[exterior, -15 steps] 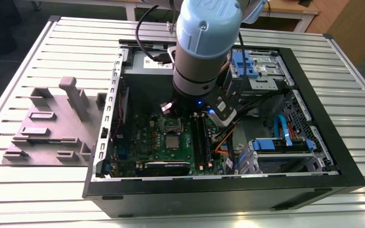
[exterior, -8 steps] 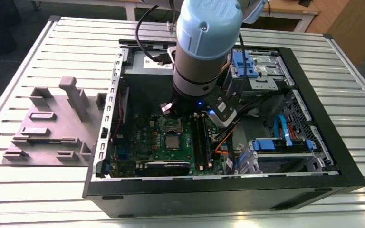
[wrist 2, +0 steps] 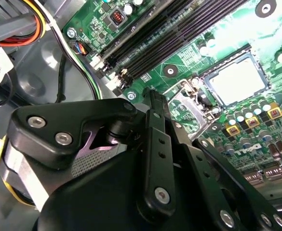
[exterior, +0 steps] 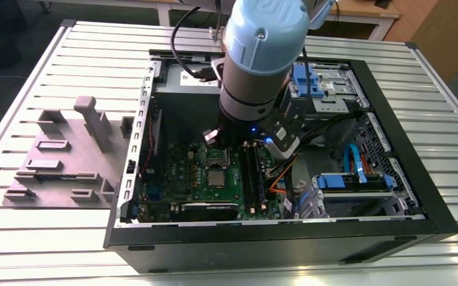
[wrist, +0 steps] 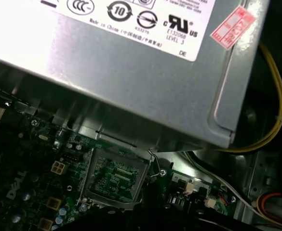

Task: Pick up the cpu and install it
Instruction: 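Close the cpu cover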

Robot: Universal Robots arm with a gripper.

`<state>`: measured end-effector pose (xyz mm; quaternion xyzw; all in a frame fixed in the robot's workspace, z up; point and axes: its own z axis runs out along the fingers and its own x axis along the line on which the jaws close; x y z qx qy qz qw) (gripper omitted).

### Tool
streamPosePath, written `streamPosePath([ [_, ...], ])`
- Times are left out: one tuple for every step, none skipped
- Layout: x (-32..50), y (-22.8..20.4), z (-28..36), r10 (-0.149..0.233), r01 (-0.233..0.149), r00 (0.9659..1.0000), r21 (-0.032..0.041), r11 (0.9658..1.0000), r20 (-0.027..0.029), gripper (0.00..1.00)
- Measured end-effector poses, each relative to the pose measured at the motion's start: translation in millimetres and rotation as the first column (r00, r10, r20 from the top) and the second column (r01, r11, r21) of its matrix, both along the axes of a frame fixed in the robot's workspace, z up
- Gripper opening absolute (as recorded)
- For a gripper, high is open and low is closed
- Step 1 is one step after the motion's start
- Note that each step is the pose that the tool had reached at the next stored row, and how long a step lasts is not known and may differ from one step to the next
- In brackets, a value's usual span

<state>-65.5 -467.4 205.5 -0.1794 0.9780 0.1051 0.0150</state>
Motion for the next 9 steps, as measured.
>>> streamPosePath([
  [0.6,0.0,0.0,0.002,-0.002,1.0,0.0,1.0,-0.0003,0.1],
  [0.8,0.0,0.0,0.003,-0.003,1.0,0.0,1.0,-0.0004,0.1],
  [0.8,0.0,0.0,0.003,-0.003,1.0,0.0,1.0,-0.0005,0.1],
  [0.8,0.0,0.0,0.004,-0.004,1.0,0.0001,1.0,-0.0005,0.1],
  [0.9,0.0,0.0,0.004,-0.004,1.0,0.0,1.0,-0.0005,0.1],
  [0.9,0.0,0.0,0.004,-0.004,1.0,0.0,1.0,-0.0006,0.1],
  [1.0,0.1,-0.2,0.005,-0.005,1.0,0.0001,1.0,-0.0006,0.1],
  [1.2,0.2,-0.4,0.013,-0.013,0.9999,0.0003,0.9999,-0.0006,0.1],
  [1.2,0.1,-0.6,0.027,-0.027,0.9996,0.0002,0.9996,-0.0005,0.1],
])
